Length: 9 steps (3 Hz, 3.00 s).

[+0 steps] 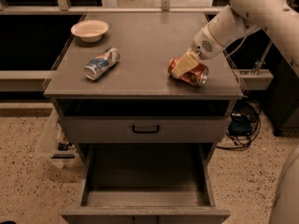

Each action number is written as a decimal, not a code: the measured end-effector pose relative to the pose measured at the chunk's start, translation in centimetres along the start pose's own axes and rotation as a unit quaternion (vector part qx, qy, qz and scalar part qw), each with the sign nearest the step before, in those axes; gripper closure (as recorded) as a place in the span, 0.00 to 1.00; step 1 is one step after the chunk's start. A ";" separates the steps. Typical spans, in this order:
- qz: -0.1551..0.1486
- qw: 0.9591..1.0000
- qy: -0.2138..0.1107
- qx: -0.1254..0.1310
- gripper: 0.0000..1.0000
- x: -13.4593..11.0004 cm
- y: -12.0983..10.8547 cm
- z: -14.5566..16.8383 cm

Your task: Place coke can into middle drawer

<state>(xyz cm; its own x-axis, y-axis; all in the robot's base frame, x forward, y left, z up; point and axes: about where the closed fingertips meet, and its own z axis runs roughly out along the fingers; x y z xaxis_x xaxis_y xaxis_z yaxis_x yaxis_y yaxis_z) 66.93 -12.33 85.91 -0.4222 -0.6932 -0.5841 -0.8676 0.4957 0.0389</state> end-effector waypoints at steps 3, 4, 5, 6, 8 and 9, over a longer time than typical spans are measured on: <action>0.055 0.995 -0.055 -0.055 1.00 1.2 3.1 -4.9; 0.135 0.987 -0.078 -0.031 1.00 5.2 7.0 -11.2; 0.206 0.972 -0.105 -0.037 1.00 9.0 10.3 -12.8; 0.272 0.953 -0.113 -0.064 1.00 12.7 12.1 -10.9; 0.271 0.954 -0.110 -0.066 1.00 12.8 12.3 -10.7; 0.294 0.948 -0.095 -0.078 1.00 15.1 13.5 -7.9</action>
Offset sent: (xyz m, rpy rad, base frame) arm -0.0190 -0.0073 0.0179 0.1609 0.0998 0.0731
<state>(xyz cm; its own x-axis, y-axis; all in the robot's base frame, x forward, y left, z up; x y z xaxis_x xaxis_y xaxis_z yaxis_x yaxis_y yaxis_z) 46.75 -20.22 83.97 -0.8023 -0.2075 -0.5597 -0.5321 0.6738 0.5128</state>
